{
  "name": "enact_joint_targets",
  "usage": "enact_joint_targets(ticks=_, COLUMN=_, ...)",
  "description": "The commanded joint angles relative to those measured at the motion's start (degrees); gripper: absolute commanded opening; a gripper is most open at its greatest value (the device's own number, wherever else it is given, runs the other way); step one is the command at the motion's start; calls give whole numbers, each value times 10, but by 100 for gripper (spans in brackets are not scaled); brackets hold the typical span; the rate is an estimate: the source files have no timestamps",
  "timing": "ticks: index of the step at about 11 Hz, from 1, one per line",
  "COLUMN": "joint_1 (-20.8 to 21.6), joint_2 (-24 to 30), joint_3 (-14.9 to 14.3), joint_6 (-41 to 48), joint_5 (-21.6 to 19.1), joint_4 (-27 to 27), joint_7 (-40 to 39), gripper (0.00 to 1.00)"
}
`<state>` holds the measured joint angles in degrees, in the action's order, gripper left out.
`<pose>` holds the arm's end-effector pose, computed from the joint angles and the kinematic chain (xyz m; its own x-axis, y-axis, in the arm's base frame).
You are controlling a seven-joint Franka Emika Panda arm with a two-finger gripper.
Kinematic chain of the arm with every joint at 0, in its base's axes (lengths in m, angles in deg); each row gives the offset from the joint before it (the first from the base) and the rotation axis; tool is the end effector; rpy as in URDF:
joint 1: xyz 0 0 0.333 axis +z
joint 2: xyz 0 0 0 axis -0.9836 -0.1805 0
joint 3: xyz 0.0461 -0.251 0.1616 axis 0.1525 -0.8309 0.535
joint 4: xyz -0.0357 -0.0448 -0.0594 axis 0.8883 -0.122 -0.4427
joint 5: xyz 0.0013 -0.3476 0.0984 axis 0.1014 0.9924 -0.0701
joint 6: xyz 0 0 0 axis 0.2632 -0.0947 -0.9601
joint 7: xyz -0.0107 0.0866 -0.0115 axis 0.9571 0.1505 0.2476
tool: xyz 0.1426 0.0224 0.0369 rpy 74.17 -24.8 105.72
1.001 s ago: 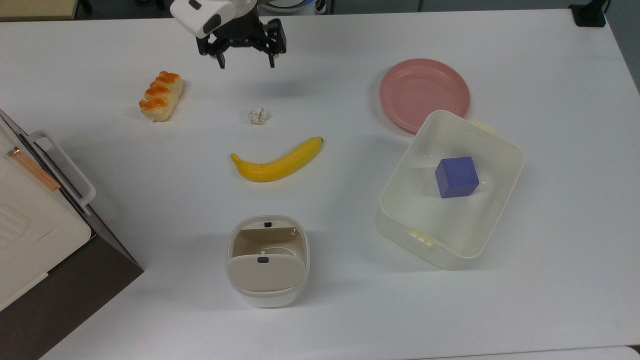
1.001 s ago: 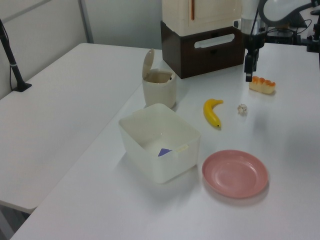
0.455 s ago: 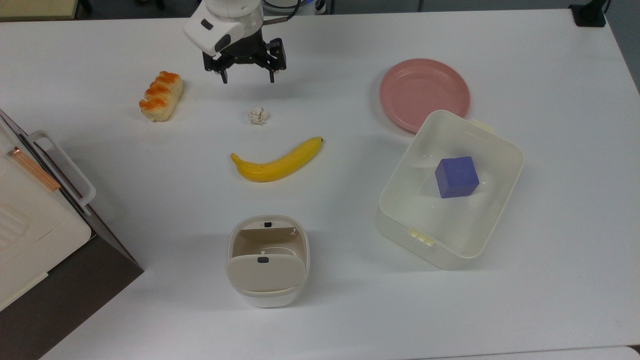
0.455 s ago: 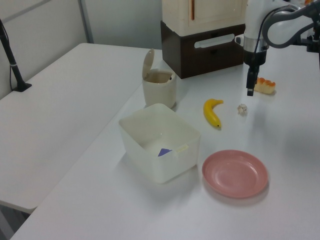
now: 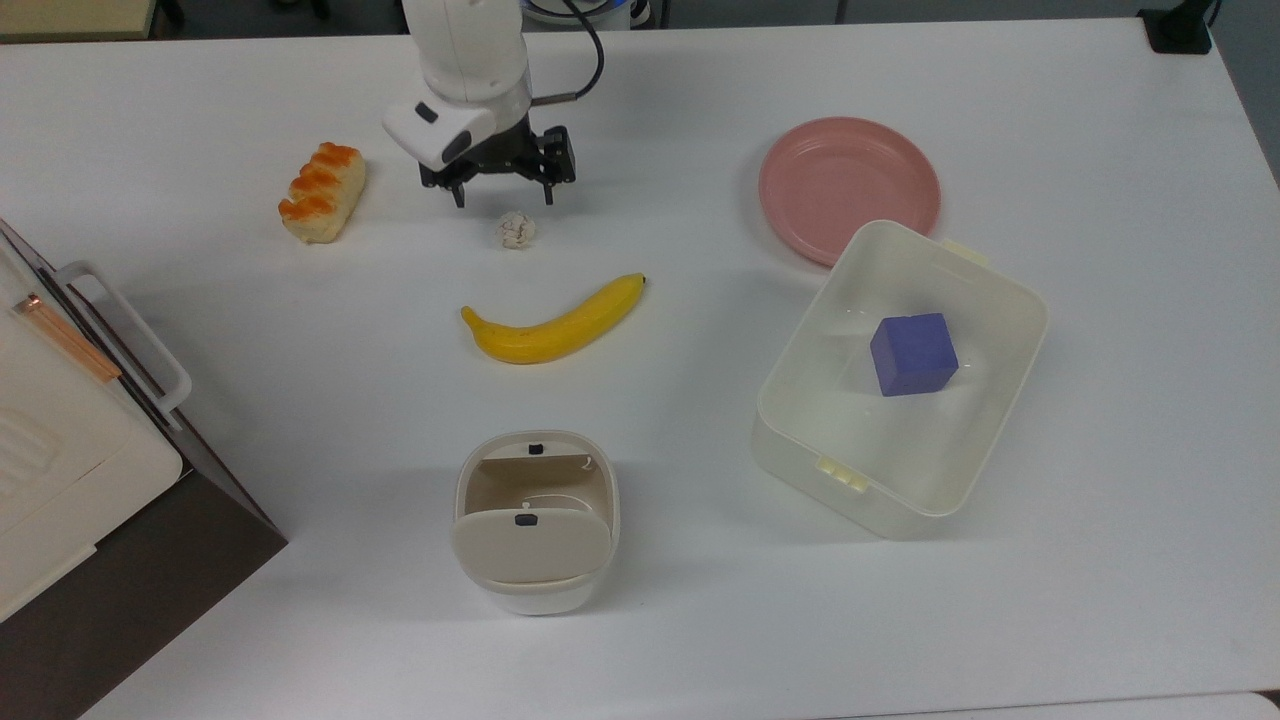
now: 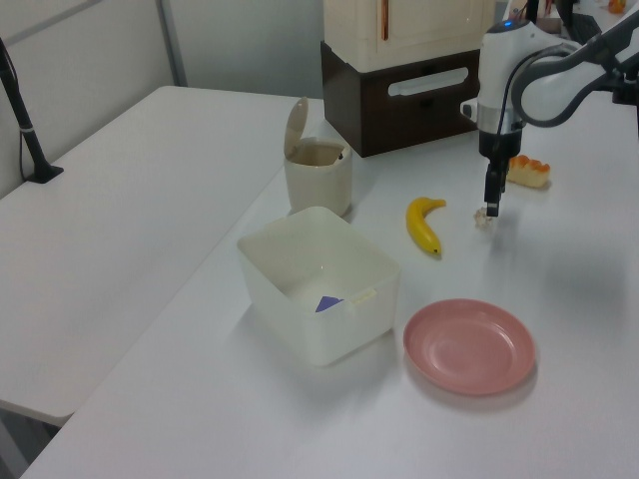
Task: Grab it up and put it in the trash
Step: 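Close the gripper on the small white cube and lift it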
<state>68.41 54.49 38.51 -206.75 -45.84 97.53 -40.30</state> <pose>0.4921 -0.0387 0.2984 0.9963 0.0693 -0.0515 0.0701 -0.9974 0.0138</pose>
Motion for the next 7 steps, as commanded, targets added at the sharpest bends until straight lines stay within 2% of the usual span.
enact_joint_targets(ticks=1, joint_1=4, joint_2=-18, joint_3=-1, joint_6=-18, joint_5=20, joint_4=4, joint_7=-1, gripper=100)
enact_joint_targets(ticks=7, joint_1=3, joint_2=-33, joint_3=-1, joint_6=-46, joint_5=21, joint_4=-6, joint_7=1, gripper=100)
